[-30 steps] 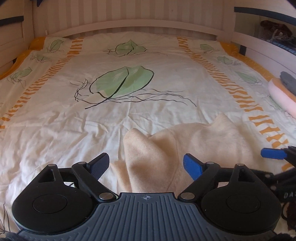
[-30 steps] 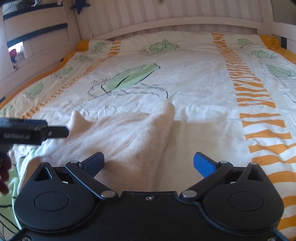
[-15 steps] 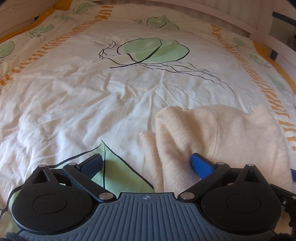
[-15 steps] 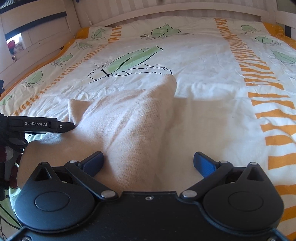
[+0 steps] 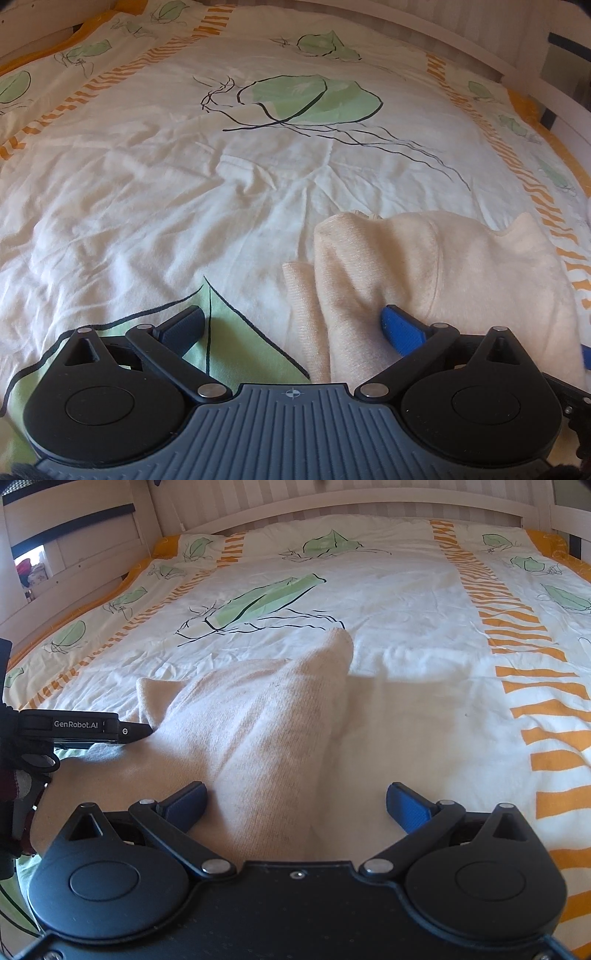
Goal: Fold small clothes
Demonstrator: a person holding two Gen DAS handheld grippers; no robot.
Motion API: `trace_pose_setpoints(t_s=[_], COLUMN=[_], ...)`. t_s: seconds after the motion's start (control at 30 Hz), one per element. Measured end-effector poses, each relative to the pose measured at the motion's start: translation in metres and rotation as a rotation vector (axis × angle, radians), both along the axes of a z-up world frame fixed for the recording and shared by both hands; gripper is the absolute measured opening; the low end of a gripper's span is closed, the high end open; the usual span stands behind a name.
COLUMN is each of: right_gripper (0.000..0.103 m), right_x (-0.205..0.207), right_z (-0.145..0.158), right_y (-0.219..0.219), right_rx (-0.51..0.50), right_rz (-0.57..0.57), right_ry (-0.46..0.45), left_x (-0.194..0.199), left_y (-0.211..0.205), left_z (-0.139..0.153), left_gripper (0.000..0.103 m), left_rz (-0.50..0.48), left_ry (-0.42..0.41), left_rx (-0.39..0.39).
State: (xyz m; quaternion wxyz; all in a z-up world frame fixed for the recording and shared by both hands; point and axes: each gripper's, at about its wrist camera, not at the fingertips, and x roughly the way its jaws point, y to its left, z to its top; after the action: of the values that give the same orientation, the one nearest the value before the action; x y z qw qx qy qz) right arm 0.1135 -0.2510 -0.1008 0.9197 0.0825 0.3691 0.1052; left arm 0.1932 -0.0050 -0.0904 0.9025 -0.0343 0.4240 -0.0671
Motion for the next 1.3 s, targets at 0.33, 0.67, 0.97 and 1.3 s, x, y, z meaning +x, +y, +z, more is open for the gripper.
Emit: trace_pose_setpoints(t_s=[0.33,0.67,0.97,1.3], right_gripper=[0.103,0.103,0.103,0.103], right_x=[-0.004,0.028,0.002,-0.066], right_z=[0.005,0.014,0.036,0.085], right_y=[-0.002,-0.016,-0.026,0.004], right_rx=[0.029,-0.044,0.003,-0.087], right_rz=[0.004,-0.134,-0.138,-0.067], right_ry=[-0.029,-0.009,-0.066,-0.11], left_x=[-0.006,-0.011,-0.036,-0.117], left_y=[0.013,0.02,0.019,-0.005], left_z=[-0.001,-0.004,0.023,0.074], left_gripper=[0.103,0.103,0.103,0.101], left_rz=[0.037,0.039,0.03,-0.088], left_ry=[-0.014,-0.029,-0.071,-0.142], left_rx=[-0.039,-0.048,-0.031,0.005])
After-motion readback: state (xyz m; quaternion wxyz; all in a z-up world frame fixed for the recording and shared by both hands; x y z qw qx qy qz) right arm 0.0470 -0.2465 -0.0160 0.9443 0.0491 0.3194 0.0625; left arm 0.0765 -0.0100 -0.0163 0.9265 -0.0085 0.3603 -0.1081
